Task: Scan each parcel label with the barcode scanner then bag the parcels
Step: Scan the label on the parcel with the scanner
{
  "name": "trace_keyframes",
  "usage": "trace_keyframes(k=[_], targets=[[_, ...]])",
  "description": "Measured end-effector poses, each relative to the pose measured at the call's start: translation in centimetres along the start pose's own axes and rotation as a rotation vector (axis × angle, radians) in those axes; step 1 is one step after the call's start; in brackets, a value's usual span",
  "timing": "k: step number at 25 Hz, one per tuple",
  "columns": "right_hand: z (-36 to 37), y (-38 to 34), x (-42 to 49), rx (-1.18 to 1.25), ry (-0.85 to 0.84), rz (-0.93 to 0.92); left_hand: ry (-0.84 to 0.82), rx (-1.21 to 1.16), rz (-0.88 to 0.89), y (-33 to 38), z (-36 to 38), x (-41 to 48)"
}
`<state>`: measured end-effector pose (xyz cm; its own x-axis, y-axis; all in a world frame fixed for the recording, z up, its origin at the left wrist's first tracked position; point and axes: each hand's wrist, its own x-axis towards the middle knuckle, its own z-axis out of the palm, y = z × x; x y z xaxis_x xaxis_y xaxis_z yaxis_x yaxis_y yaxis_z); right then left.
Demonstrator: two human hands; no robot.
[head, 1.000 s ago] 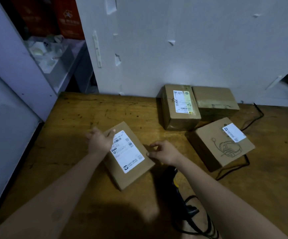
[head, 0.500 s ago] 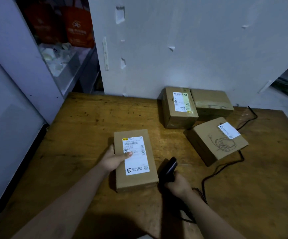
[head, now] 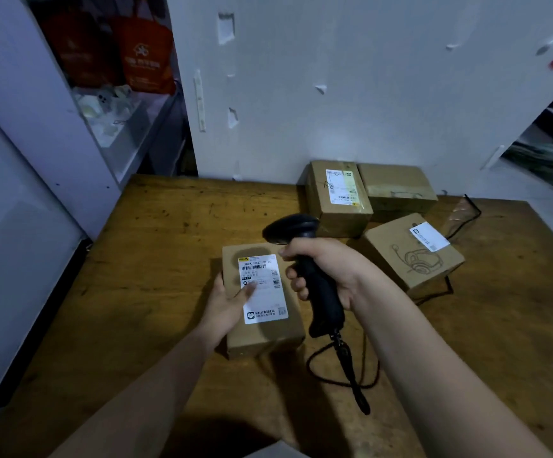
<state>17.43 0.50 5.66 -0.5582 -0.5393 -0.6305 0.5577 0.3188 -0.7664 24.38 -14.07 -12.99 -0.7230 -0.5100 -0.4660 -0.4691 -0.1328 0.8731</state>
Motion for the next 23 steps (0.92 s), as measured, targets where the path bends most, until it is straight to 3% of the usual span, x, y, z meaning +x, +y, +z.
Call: trace_keyframes(k=[7,19,23], targets=[[1.7,-0.6,-0.7,0.003,-0.015,0.048,0.013,0.0,0.02,-3.2,-0.1,3.0],[1.6,-0.8,-0.5,0.036,-0.062,0.118,-0.005,-0.055,0.049,-2.6,0.1,2.5],[1.5,-0.4,-0.1,0.015,-0.008,0.046,0.004,-0.037,0.047,-1.5,0.1,1.5]])
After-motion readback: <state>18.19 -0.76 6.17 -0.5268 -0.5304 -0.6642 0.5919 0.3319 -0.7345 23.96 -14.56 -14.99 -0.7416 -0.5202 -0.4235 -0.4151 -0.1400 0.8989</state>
